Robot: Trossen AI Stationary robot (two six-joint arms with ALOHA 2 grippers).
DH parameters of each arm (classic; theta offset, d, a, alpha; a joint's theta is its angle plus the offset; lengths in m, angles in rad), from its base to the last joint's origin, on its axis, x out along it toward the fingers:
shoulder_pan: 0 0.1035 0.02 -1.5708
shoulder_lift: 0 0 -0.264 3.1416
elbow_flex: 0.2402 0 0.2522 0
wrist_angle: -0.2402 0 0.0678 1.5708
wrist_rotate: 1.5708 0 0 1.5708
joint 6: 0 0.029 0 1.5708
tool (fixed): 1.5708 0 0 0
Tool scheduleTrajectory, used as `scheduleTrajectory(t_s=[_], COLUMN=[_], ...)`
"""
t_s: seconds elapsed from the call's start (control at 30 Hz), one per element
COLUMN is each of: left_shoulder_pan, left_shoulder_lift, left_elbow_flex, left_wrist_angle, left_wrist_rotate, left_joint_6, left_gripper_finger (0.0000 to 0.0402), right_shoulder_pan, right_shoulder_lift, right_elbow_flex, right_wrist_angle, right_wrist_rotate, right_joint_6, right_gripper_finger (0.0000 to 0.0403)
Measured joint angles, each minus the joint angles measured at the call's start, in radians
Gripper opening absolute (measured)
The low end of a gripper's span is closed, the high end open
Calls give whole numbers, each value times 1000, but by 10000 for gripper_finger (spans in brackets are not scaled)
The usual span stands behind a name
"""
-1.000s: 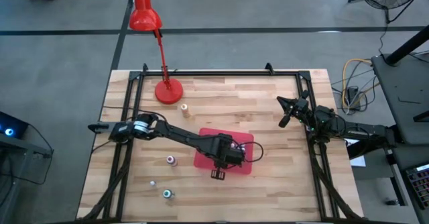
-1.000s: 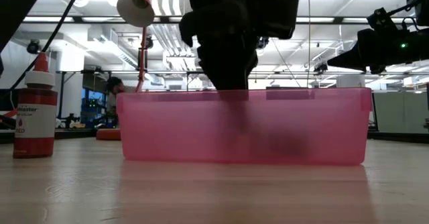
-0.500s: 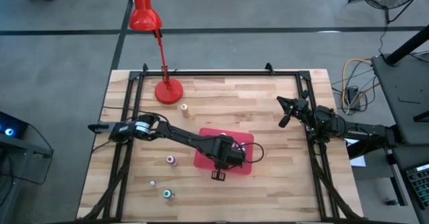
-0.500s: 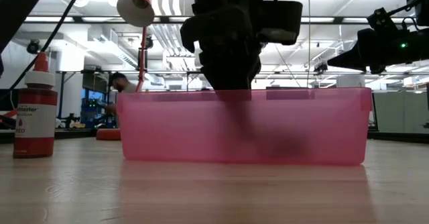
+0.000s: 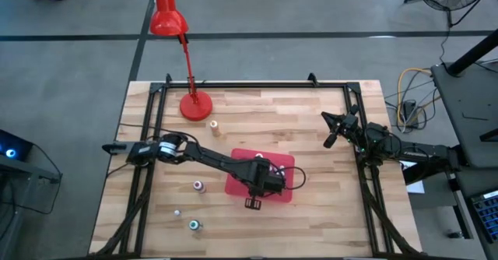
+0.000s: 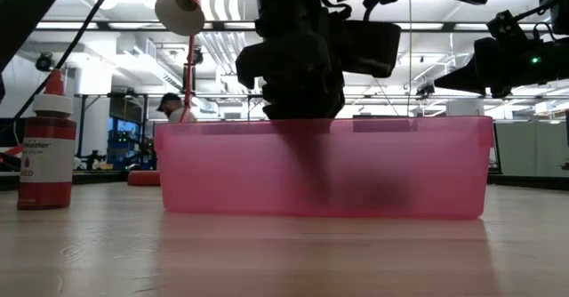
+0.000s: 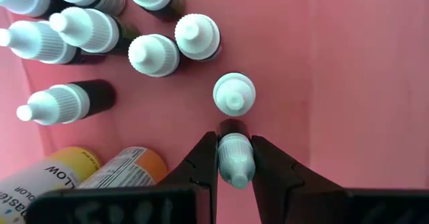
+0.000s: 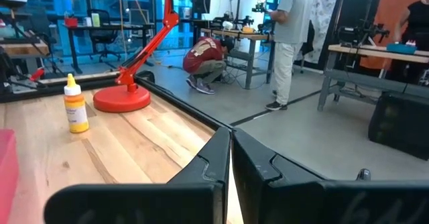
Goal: Pick & Place food coloring
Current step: Put the small black food coloring bottle in the red bin, then put the small red food coloring bottle in the red bin
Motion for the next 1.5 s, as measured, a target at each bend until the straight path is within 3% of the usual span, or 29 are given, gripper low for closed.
scheduleTrajectory(t_s=[0.17, 0.7, 1.13, 1.3, 1.5], left_shoulder_pan=[1, 0, -13, -28, -30], left_shoulder_lift=[0, -1, -49, -92, -143], left_elbow_flex=[0, 13, 140, 213, 266], left_wrist_angle=[0, -30, -205, -304, -497], left_wrist_rotate=[-1, -35, -59, -58, -61], left_joint_6=[2, -24, -62, -181, -467], left_gripper_finger=[46, 146, 154, 154, 154], right_shoulder_pan=[0, 0, 0, 0, 0], right_shoulder_lift=[0, 0, 0, -1, 0], right_elbow_flex=[0, 0, 0, 0, 0], right_wrist_angle=[0, 0, 0, 0, 0], right_wrist_rotate=[0, 0, 0, 0, 0], right_joint_6=[-10, -11, 0, -8, -10], right_gripper_finger=[9, 9, 9, 9, 9])
